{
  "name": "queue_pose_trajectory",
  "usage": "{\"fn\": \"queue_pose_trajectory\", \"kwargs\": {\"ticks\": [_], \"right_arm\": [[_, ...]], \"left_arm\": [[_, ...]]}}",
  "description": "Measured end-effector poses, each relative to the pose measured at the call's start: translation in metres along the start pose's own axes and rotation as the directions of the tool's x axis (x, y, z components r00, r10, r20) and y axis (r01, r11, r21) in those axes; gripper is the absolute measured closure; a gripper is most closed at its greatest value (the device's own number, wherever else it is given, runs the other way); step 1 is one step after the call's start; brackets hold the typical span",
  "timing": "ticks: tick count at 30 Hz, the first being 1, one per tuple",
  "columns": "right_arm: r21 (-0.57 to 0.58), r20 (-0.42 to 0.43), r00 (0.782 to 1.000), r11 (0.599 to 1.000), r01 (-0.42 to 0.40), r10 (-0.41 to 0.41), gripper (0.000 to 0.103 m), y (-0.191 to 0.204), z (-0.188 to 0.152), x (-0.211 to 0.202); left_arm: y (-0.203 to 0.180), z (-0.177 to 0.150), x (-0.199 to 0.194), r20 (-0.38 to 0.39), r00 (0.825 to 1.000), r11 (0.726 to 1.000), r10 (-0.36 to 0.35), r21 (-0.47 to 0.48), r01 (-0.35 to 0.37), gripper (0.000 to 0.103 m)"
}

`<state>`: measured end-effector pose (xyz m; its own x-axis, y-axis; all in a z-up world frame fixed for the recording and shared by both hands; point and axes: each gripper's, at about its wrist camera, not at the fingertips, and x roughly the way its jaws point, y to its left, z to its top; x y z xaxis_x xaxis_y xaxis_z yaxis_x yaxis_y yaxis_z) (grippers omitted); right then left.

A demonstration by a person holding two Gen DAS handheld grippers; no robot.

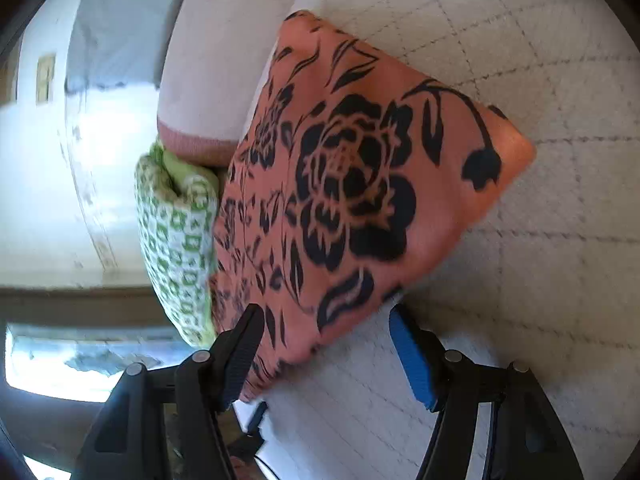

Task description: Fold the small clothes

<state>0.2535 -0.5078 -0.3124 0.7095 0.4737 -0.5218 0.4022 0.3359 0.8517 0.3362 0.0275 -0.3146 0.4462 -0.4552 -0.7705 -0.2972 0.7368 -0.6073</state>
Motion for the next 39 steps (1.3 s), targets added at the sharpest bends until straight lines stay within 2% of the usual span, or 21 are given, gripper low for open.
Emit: {"fn": "queue_pose_trajectory", "kwargs": {"ticks": [5,8,10,11,12,13,14,16,18,19,21,27,31,35,37,39], "right_arm": [[0.046,0.07,0.995,0.996,-0.077,0.073,0.034,-0.003,0.018,0.005],[0.046,0.096,0.991,0.994,-0.099,0.094,0.034,-0.003,0.028,0.01],[0.024,0.109,0.989,0.995,-0.102,0.099,0.034,0.0,0.029,0.01],[-0.001,0.114,0.989,0.996,-0.093,0.093,0.036,0.003,0.03,0.01],[-0.033,0.119,0.991,0.998,-0.061,0.064,0.05,0.006,0.03,0.011],[-0.073,0.131,0.991,0.997,0.005,0.004,0.063,0.008,0.03,0.011],[-0.08,0.128,0.992,0.996,0.034,-0.023,0.077,0.006,0.03,0.013],[-0.064,0.133,0.991,0.998,0.017,-0.008,0.08,0.006,0.029,0.011],[-0.137,0.172,0.984,0.989,0.061,-0.036,0.083,0.019,0.024,0.003],[-0.211,0.211,0.976,0.972,0.104,-0.058,0.084,0.032,0.017,-0.002],[-0.293,0.255,0.965,0.946,0.137,-0.061,0.085,0.048,0.006,-0.011],[-0.361,0.292,0.956,0.921,0.148,-0.039,0.086,0.063,-0.022,-0.048],[-0.344,0.242,0.968,0.926,0.153,-0.07,0.086,0.056,-0.044,-0.077],[-0.356,0.187,0.977,0.92,0.165,-0.103,0.086,0.036,-0.072,-0.102],[-0.372,0.158,0.978,0.909,0.187,-0.137,0.086,0.025,-0.09,-0.115],[-0.357,0.102,0.974,0.906,0.227,-0.203,0.082,0.011,-0.102,-0.119]], "left_arm": [[-0.002,0.012,0.011,0.051,0.995,0.994,-0.082,-0.068,0.086,0.031],[-0.007,0.017,0.018,0.082,0.989,0.989,-0.12,-0.074,0.127,0.031],[-0.011,0.018,0.023,0.099,0.99,0.992,-0.099,-0.063,0.106,0.049],[-0.013,0.018,0.027,0.103,0.993,0.996,-0.058,-0.054,0.064,0.065],[-0.012,0.017,0.029,0.107,0.993,0.997,-0.045,-0.057,0.052,0.069],[-0.009,0.017,0.029,0.115,0.992,0.995,-0.055,-0.072,0.063,0.071],[-0.006,0.016,0.029,0.119,0.991,0.993,-0.064,-0.089,0.074,0.074],[-0.006,0.016,0.028,0.121,0.991,0.994,-0.063,-0.081,0.074,0.078],[-0.006,0.013,0.025,0.131,0.99,0.995,-0.058,-0.068,0.067,0.082],[-0.007,0.011,0.021,0.139,0.988,0.996,-0.059,-0.063,0.069,0.083],[-0.009,0.006,0.01,0.164,0.984,0.996,-0.064,-0.048,0.073,0.084],[-0.014,-0.023,-0.031,0.191,0.98,0.999,-0.053,0.018,0.051,0.085],[0.006,-0.058,-0.056,0.174,0.984,0.998,-0.042,0.043,0.035,0.085],[0.047,-0.104,-0.072,0.117,0.993,1.0,-0.016,0.022,0.013,0.084],[0.062,-0.118,-0.076,0.078,0.997,1.0,-0.001,0.001,0.001,0.082],[0.073,-0.126,-0.087,0.046,0.999,1.0,-0.018,-0.005,0.018,0.078]]}}
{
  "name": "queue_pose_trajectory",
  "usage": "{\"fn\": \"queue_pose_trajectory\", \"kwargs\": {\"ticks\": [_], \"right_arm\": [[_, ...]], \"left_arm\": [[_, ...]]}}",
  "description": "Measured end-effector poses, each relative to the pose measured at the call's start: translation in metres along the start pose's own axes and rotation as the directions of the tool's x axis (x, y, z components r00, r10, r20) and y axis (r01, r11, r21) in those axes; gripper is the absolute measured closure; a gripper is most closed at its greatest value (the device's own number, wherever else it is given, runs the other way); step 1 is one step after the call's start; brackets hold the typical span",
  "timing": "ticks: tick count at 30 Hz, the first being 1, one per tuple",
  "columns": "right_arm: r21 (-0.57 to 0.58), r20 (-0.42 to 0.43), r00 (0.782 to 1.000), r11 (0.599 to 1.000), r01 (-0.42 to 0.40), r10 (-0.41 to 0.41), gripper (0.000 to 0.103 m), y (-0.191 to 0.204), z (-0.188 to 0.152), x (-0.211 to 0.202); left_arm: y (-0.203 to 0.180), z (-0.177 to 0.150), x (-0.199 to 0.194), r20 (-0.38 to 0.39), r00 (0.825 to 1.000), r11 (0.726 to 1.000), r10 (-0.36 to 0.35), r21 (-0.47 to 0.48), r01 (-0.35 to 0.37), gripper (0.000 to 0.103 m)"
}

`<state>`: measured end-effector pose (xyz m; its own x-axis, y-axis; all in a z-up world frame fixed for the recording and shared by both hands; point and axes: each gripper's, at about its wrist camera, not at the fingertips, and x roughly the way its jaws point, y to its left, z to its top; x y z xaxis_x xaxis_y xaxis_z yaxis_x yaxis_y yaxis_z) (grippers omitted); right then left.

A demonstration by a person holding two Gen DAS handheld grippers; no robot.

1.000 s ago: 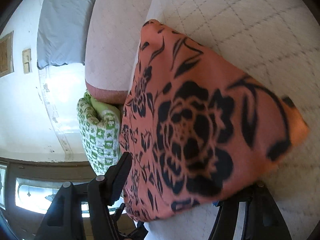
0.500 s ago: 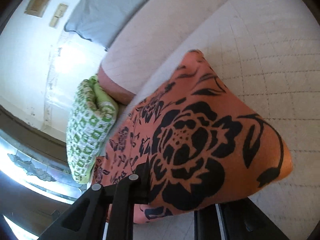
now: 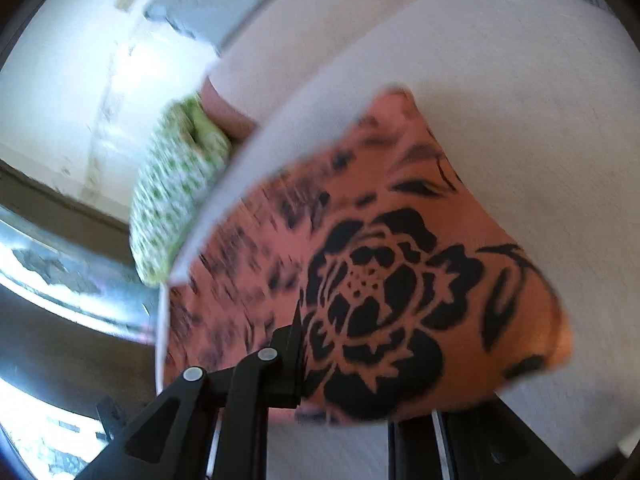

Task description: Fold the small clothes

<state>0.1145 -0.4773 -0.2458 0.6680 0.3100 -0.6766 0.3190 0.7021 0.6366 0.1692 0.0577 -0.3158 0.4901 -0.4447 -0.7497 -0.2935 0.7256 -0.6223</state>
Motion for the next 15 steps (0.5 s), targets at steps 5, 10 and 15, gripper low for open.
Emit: {"fn": "queue_pose_trajectory", "kwargs": {"ticks": [5,10,15], "right_arm": [[0.039,-0.057,0.998,0.999,0.0,0.002,0.079,-0.019,-0.019,-0.033],[-0.14,0.007,0.998,0.988,-0.061,0.063,0.079,0.026,-0.021,-0.064],[-0.182,0.018,0.996,0.98,-0.078,0.083,0.079,0.069,0.009,-0.024]], "left_arm": [[-0.001,-0.021,-0.068,0.126,0.987,0.981,0.1,0.15,-0.119,0.078],[-0.055,-0.014,-0.091,0.339,0.926,0.893,0.168,0.346,-0.289,0.058],[-0.09,0.007,-0.022,0.343,0.904,0.824,0.255,0.412,-0.388,0.05]]}}
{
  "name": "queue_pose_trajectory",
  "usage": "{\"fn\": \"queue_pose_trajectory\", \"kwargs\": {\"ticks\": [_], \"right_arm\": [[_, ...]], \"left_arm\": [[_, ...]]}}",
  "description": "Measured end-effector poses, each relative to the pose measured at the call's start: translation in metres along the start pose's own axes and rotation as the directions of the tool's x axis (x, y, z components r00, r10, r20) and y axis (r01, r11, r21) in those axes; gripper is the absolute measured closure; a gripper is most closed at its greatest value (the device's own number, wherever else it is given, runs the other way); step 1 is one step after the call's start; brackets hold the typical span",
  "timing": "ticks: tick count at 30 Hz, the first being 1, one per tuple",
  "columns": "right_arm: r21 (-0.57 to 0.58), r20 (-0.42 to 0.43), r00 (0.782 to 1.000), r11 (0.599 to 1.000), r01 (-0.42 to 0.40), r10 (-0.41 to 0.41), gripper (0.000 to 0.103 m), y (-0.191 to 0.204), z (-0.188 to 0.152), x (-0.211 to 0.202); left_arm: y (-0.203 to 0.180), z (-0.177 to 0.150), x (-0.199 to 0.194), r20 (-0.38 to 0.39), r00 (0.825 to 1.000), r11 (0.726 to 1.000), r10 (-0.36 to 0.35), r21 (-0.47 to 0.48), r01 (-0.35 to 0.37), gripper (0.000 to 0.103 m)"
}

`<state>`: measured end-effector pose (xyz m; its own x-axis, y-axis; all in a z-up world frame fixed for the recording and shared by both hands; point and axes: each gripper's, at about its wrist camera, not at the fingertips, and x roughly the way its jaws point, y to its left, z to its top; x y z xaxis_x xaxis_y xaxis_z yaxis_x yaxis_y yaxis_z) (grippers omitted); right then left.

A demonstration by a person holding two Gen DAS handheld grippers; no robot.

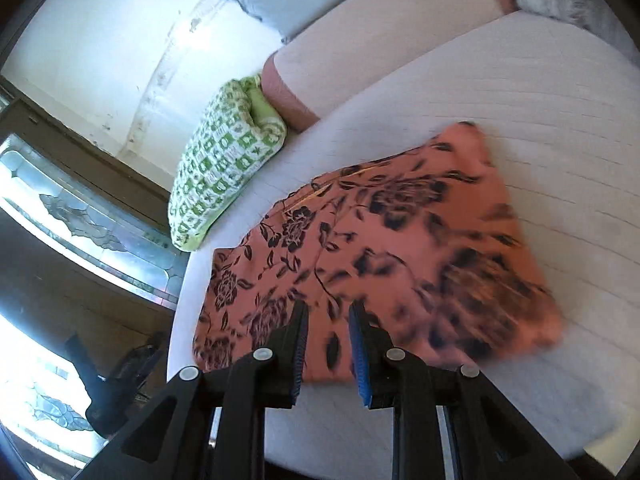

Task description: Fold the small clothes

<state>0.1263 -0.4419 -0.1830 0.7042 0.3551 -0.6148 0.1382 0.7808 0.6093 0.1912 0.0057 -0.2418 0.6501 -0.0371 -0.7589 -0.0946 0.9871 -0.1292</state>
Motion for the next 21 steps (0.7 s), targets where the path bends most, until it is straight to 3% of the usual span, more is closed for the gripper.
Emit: {"fn": "queue_pose_trajectory", "kwargs": {"ticks": [2,4,5,6,7,9,12,17,21], "right_arm": [[-0.007,-0.025,0.999,1.0,0.023,-0.023,0.079,0.0,0.004,0.025],[-0.022,-0.082,0.995,0.999,0.045,-0.047,0.079,-0.007,0.002,0.059],[-0.028,-0.117,0.99,0.997,0.072,-0.074,0.078,-0.014,-0.001,0.073],[-0.016,-0.154,0.983,0.995,0.099,-0.1,0.078,-0.023,-0.004,0.085],[0.019,-0.158,0.984,0.996,0.085,-0.081,0.078,-0.028,-0.004,0.088],[0.032,-0.139,0.99,0.999,0.04,-0.035,0.078,-0.025,0.007,0.082],[0.044,-0.033,0.999,0.999,0.017,-0.016,0.078,-0.026,0.024,0.073],[0.22,0.024,1.0,0.975,-0.009,0.004,0.078,-0.061,0.051,0.081],[0.259,0.06,0.998,0.966,-0.025,0.01,0.078,-0.081,0.07,0.085]], "left_arm": [[0.001,-0.007,0.035,-0.092,0.993,0.997,0.071,-0.003,-0.072,0.05],[0.017,-0.022,0.06,-0.163,0.978,0.99,0.13,-0.031,-0.137,0.041],[0.033,-0.031,0.066,-0.195,0.977,0.988,0.091,-0.105,-0.113,0.031],[0.047,-0.031,0.065,-0.199,0.979,0.979,0.033,-0.193,-0.073,0.031],[0.053,-0.026,0.063,-0.215,0.977,0.973,0.011,-0.223,-0.06,0.031],[0.053,-0.014,0.058,-0.215,0.976,0.974,0.021,-0.215,-0.068,0.033],[0.046,0.006,0.054,-0.154,0.988,0.978,0.025,-0.202,-0.056,0.033],[0.006,0.052,0.077,-0.109,0.993,0.988,0.04,-0.145,-0.056,0.033],[-0.038,0.083,0.135,-0.187,0.98,0.983,0.072,-0.155,-0.102,0.033]]}}
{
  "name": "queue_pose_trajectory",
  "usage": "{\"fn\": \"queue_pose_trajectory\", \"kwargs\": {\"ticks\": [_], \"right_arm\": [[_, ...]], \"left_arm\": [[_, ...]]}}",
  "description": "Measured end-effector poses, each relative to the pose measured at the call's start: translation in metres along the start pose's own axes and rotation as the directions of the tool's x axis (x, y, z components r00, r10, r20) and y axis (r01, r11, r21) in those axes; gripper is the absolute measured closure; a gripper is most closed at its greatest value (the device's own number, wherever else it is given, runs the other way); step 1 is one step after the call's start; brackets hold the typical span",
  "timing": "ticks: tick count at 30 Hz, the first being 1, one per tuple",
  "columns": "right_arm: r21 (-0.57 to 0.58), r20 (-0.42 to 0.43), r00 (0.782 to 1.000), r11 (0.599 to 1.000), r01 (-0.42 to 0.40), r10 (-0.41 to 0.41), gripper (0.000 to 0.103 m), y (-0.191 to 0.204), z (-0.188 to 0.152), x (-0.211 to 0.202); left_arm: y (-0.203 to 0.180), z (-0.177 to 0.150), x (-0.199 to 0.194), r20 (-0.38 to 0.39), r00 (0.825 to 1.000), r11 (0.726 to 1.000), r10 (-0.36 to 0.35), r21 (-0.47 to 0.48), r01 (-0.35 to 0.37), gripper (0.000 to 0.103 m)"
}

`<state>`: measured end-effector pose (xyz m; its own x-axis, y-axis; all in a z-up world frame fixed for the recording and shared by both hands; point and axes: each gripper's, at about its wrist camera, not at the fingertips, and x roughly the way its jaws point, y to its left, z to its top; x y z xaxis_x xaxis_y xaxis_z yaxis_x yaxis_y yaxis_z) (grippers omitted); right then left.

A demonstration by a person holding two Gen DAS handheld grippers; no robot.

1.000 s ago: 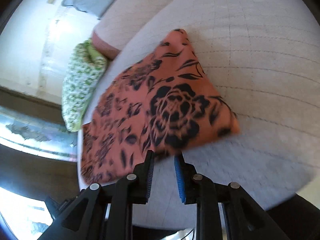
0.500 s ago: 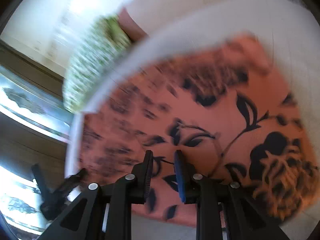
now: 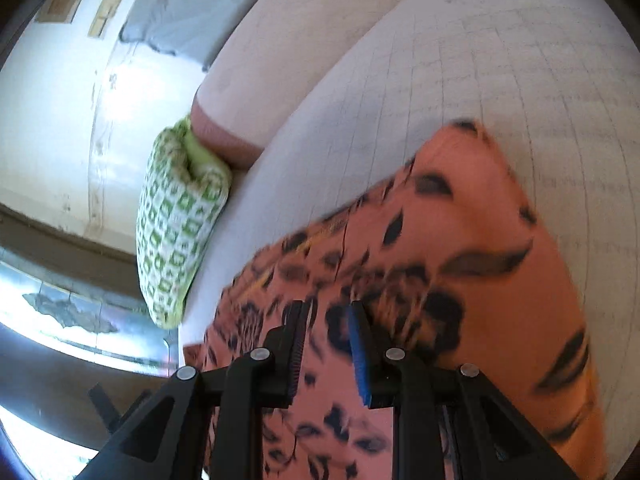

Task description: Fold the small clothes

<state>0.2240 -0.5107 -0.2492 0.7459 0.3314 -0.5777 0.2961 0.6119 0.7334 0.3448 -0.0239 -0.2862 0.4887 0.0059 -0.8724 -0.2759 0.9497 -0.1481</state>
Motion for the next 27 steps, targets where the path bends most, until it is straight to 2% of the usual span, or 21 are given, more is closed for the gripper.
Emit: {"fn": "queue_pose_trajectory", "kwargs": {"ticks": [2,3,4,5,6,8,13,15,17,19,20,21,22,23,24,27], "right_arm": [[0.016,0.004,1.0,1.0,0.001,-0.001,0.078,-0.009,0.014,0.004],[0.026,-0.013,1.0,1.0,0.018,-0.018,0.077,-0.014,0.022,0.015],[0.046,-0.038,0.997,0.996,0.071,-0.069,0.077,-0.029,0.029,0.025],[0.081,-0.045,0.997,0.995,0.059,-0.056,0.077,-0.041,0.032,0.027],[0.142,-0.05,0.999,0.99,0.01,-0.003,0.077,-0.051,0.035,0.028],[0.186,-0.052,0.998,0.982,-0.022,0.032,0.077,-0.054,0.036,0.022],[0.106,0.065,0.996,0.992,-0.068,0.061,0.074,-0.035,0.025,-0.012],[0.113,0.044,0.996,0.99,-0.08,0.076,0.068,-0.034,0.014,-0.022],[0.115,-0.001,0.994,0.987,-0.109,0.11,0.068,-0.037,0.0,-0.032],[0.047,-0.041,0.996,0.996,-0.076,0.078,0.068,-0.032,-0.015,-0.036],[0.022,-0.051,0.997,0.998,-0.052,0.053,0.063,-0.034,-0.02,-0.035],[0.0,-0.072,0.997,1.0,-0.01,0.01,0.052,-0.035,-0.025,-0.028],[-0.003,-0.103,0.994,1.0,0.028,-0.028,0.051,-0.044,-0.029,-0.021],[0.015,-0.119,0.993,0.999,0.028,-0.026,0.056,-0.052,-0.031,-0.017],[0.058,-0.109,0.994,0.998,0.008,-0.001,0.062,-0.061,-0.032,-0.021],[0.053,-0.07,0.997,0.998,-0.028,0.032,0.058,-0.063,-0.039,-0.044]], "left_arm": [[0.003,0.009,0.033,-0.07,0.993,0.994,0.098,-0.051,-0.101,0.032],[0.01,0.01,0.044,-0.109,0.989,0.99,0.098,-0.091,-0.108,0.032],[0.02,0.01,0.046,-0.089,0.994,0.987,0.058,-0.146,-0.071,0.032],[0.021,0.009,0.041,-0.071,0.996,0.987,0.055,-0.147,-0.065,0.032],[0.018,0.009,0.038,-0.075,0.995,0.989,0.065,-0.127,-0.074,0.032],[0.015,0.004,0.03,-0.087,0.994,0.994,0.065,-0.083,-0.072,0.032],[0.035,-0.036,-0.024,-0.041,0.999,0.988,-0.032,-0.155,0.025,0.032],[0.029,-0.054,-0.043,-0.038,0.998,0.991,-0.052,-0.123,0.047,0.032],[0.021,-0.072,-0.056,-0.048,0.997,0.995,-0.065,-0.081,0.061,0.032],[0.018,-0.089,-0.061,-0.055,0.998,0.999,-0.032,-0.037,0.03,0.032],[0.018,-0.098,-0.056,-0.076,0.997,1.0,0.023,-0.009,-0.024,0.032],[0.021,-0.103,-0.048,-0.107,0.994,0.999,0.034,-0.013,-0.036,0.028],[0.027,-0.105,-0.044,-0.12,0.993,0.999,0.004,-0.048,-0.009,0.027],[0.032,-0.106,-0.047,-0.111,0.994,0.996,-0.024,-0.089,0.014,0.027],[0.032,-0.106,-0.053,-0.122,0.992,0.995,-0.017,-0.098,0.005,0.027],[0.03,-0.106,-0.075,-0.125,0.992,0.996,-0.013,-0.091,0.001,0.028]]}}
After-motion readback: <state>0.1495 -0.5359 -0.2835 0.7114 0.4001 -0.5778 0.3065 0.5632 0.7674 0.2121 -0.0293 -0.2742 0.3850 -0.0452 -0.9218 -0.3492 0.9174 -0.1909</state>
